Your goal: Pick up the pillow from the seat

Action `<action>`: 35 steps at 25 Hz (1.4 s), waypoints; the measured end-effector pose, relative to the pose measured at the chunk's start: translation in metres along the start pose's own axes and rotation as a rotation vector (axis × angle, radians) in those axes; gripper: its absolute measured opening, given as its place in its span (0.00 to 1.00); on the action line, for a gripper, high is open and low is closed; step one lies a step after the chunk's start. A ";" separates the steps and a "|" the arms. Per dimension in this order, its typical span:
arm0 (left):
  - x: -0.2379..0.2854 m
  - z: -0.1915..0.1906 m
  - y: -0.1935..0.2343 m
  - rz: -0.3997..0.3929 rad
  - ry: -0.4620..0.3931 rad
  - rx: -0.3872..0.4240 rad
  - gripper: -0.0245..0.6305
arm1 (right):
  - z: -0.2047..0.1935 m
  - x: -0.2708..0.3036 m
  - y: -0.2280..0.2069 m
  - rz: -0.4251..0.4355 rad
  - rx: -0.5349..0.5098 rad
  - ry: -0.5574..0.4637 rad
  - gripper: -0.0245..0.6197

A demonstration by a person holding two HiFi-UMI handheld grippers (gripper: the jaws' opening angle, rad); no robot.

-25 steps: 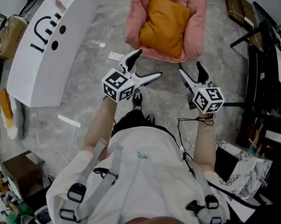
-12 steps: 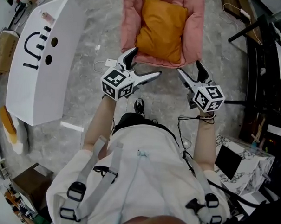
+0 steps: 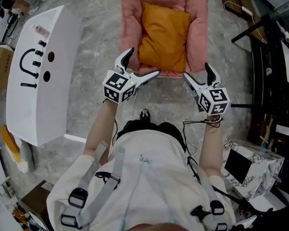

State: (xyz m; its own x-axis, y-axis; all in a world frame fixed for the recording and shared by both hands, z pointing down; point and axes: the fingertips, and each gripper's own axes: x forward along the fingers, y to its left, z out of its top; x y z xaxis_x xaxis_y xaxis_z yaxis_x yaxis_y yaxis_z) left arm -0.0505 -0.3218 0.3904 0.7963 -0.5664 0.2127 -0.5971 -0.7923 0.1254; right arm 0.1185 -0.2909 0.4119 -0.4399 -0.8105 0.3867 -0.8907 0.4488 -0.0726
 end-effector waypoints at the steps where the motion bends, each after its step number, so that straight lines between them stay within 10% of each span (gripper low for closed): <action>1: 0.003 0.001 0.006 -0.004 0.003 -0.004 0.88 | 0.002 0.003 -0.002 -0.007 -0.012 0.005 0.71; 20: 0.099 -0.005 0.070 0.033 0.102 -0.084 0.88 | 0.016 0.090 -0.099 0.096 0.152 0.010 0.71; 35: 0.187 -0.019 0.124 0.068 0.069 -0.461 0.89 | -0.009 0.160 -0.199 0.203 0.255 0.133 0.71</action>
State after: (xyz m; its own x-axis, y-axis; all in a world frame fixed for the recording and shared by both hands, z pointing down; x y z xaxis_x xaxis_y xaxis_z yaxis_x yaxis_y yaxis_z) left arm 0.0222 -0.5219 0.4639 0.7550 -0.5847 0.2968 -0.6408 -0.5618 0.5232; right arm 0.2261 -0.5066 0.4964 -0.6070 -0.6509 0.4560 -0.7941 0.4739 -0.3806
